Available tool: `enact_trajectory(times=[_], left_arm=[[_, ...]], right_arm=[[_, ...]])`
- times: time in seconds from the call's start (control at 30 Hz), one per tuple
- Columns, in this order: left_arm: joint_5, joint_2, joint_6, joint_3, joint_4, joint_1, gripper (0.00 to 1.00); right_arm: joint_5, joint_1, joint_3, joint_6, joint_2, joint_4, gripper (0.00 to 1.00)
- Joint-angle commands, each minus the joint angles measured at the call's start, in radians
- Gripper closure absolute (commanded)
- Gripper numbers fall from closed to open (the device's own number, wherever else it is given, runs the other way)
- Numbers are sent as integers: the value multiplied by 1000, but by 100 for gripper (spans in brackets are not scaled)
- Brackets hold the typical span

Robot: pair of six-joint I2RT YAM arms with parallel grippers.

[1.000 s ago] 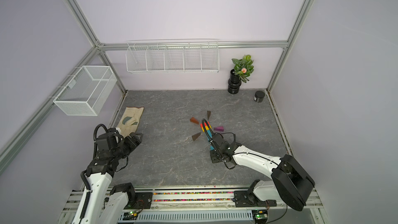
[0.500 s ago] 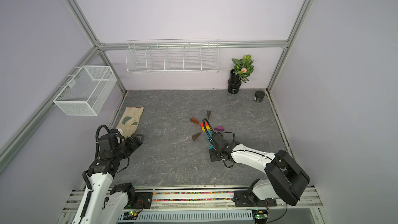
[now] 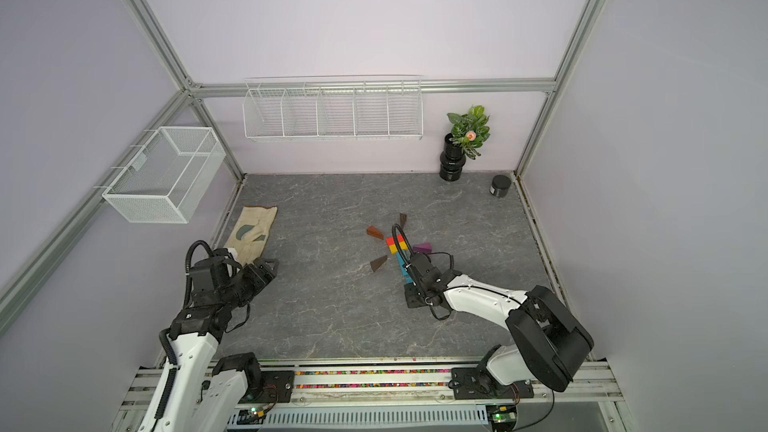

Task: Assemble a small pinwheel with building blocks
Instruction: Assemble the building block at the center of the board.

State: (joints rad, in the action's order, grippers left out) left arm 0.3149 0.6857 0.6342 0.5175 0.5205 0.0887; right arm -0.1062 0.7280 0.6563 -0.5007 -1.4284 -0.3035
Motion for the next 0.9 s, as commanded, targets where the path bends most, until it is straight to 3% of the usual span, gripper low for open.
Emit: enact_trajectory(times=[0.0, 0.63, 0.87], left_arm=[[2, 0, -6, -17, -25, -7, 17], [0, 0, -7, -22, -28, -14, 17], [0, 0, -7, -26, -29, -15, 17]], right_arm=[[13, -9, 12, 4, -29, 4, 68], [10, -12, 20, 11, -59, 9, 66], [7, -14, 22, 13, -61, 4, 59]])
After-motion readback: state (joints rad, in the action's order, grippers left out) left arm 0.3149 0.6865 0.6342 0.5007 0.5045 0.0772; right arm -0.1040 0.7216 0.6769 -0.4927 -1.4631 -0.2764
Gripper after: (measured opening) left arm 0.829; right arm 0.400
